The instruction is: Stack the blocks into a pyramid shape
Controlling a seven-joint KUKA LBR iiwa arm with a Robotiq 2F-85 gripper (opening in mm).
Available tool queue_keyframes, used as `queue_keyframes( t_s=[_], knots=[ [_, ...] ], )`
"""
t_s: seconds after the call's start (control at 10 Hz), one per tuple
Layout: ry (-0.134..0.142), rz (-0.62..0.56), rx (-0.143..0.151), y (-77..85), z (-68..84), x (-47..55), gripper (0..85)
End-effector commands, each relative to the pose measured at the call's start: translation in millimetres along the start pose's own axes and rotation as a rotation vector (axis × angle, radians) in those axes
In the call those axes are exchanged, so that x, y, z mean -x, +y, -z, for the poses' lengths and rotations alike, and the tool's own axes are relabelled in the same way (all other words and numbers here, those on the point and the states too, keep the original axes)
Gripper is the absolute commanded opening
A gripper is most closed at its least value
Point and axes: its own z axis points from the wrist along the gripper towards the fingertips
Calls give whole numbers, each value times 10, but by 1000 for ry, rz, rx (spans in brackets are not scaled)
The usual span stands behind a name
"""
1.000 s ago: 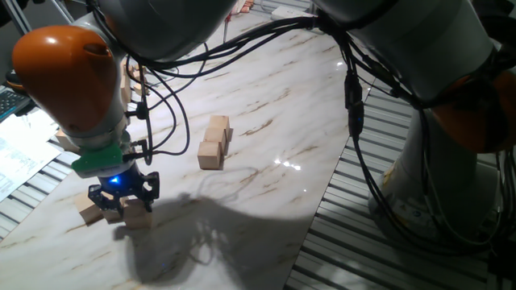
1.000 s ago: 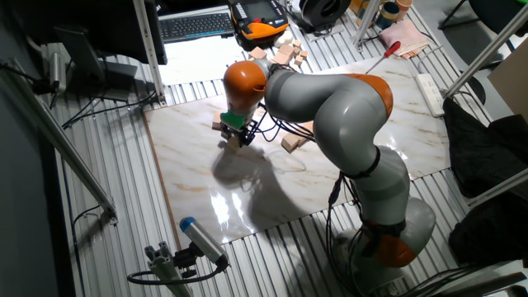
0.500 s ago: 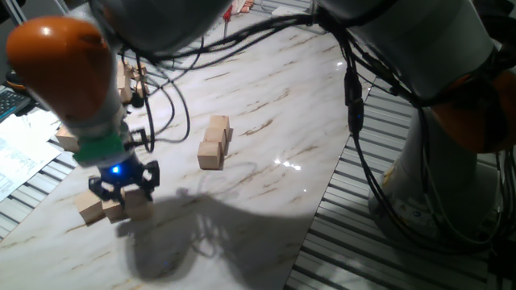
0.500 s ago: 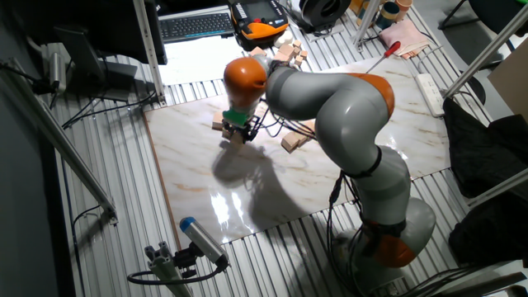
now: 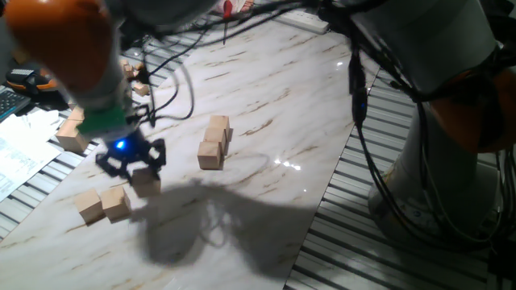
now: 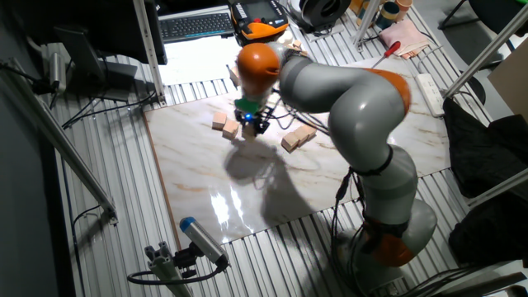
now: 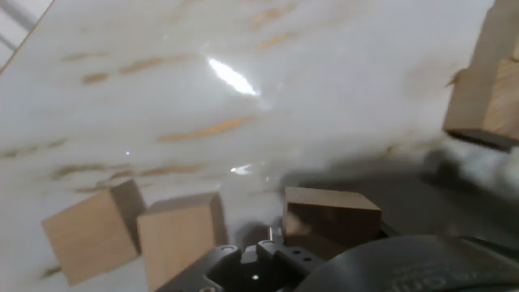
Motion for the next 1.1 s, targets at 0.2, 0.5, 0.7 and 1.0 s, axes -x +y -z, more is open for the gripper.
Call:
queue_keyframes(
  t_s=[0.2, 0.5, 0.7, 1.0],
  knots=[
    [20, -14, 19, -254, 36, 273, 0],
    [54, -114, 60, -254, 36, 273, 0],
    [34, -180, 52, -254, 36, 273, 0],
    [36, -238, 66, -254, 36, 273, 0]
  ],
)
